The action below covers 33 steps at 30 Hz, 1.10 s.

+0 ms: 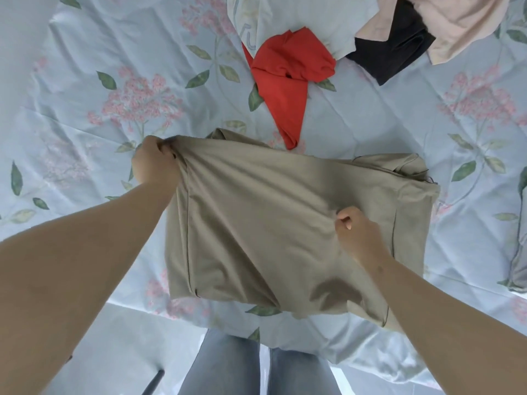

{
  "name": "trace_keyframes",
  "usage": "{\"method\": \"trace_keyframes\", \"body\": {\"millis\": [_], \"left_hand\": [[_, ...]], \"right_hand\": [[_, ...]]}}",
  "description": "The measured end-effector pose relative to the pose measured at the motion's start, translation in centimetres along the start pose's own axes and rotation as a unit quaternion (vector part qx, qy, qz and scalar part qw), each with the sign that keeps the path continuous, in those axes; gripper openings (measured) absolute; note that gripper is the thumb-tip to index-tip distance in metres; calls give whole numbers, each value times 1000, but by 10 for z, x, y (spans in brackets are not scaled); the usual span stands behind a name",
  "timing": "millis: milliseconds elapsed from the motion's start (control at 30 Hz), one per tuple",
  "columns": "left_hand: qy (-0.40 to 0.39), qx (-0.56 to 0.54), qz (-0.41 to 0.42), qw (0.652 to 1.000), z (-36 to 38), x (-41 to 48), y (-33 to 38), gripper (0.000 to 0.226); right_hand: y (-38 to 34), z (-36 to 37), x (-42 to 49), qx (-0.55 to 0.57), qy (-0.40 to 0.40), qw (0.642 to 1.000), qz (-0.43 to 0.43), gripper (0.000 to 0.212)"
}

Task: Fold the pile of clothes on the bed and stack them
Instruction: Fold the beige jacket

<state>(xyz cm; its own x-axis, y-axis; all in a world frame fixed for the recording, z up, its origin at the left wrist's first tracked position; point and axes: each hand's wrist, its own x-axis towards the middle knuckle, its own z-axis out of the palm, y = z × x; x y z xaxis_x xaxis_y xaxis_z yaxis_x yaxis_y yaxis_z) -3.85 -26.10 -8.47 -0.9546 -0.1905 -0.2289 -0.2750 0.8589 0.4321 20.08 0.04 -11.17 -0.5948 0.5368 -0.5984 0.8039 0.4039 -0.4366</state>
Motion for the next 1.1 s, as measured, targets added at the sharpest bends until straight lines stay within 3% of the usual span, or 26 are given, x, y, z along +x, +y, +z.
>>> {"method": "trace_keyframes", "body": {"millis": [100,167,267,367,467,567,800,933,1000,1100], "left_hand": [[-58,23,21,998,14,-6,15,47],[-89,87,99,987,27,-18,28,55],[-158,165,275,934,50,-37,49,43],[-252,177,353,884,74,-48,67,54],[-302,171,353,869,89,-51,80,63],[-323,187,341,863,94,-49,88,62],[-272,107,340,894,80,-50,96,29],[-223,73,332,913,75,-43,103,24],[-222,105,321,915,78,-40,107,34],[-227,213,352,882,86,-46,109,63]], "right_hand": [[-9,-13,12,29,36,999,-6,24],[-12,-25,20,40,55,998,3,33],[-10,-43,36,21,78,996,23,45],[-3,-57,54,6,95,995,42,59],[4,-66,69,19,72,993,93,60],[12,-70,77,20,64,991,119,43],[8,-84,58,35,197,979,36,2],[-13,-98,63,66,249,966,-30,9],[-21,-99,69,77,216,973,-34,24],[-22,-84,61,74,138,987,-23,55]]}}
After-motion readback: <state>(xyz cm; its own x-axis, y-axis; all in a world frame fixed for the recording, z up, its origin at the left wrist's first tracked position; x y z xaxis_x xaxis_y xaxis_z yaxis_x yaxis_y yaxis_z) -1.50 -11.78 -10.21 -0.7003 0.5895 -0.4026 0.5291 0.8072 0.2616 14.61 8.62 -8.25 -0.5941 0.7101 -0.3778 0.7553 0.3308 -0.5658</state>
